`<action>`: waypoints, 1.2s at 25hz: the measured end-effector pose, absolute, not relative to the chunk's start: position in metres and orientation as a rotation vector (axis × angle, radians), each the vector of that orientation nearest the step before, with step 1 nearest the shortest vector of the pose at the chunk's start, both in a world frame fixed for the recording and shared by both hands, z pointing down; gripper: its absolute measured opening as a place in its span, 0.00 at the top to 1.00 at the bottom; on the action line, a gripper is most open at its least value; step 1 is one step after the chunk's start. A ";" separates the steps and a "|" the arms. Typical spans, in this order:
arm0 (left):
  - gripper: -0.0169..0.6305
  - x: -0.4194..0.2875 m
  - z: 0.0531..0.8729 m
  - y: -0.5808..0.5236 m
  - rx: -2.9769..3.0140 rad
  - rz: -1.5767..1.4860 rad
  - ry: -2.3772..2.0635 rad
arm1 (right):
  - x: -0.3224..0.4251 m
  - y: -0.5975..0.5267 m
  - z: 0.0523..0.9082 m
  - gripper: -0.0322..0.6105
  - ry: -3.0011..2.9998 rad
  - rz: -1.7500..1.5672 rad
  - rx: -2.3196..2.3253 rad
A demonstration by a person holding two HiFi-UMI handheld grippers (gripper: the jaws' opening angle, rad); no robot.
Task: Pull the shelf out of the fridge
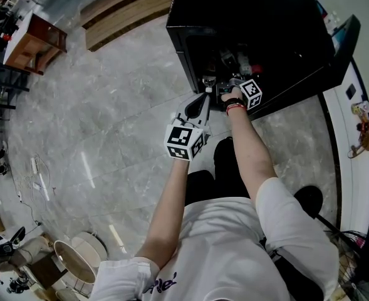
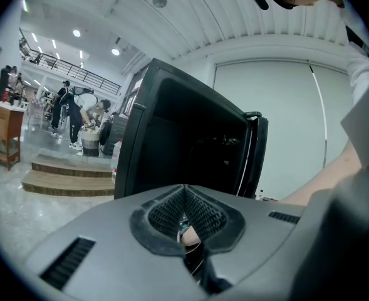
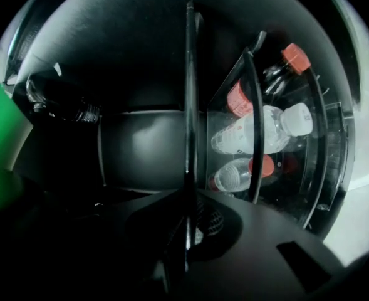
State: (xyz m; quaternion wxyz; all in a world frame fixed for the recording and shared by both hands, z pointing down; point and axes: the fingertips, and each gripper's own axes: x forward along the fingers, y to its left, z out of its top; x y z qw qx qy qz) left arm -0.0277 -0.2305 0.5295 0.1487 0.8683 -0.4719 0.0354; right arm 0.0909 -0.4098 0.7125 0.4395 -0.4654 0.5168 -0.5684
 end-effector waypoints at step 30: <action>0.95 -0.038 0.516 -0.194 2.480 0.070 -1.281 | 0.083 -0.327 0.705 0.91 1.270 -1.393 -1.148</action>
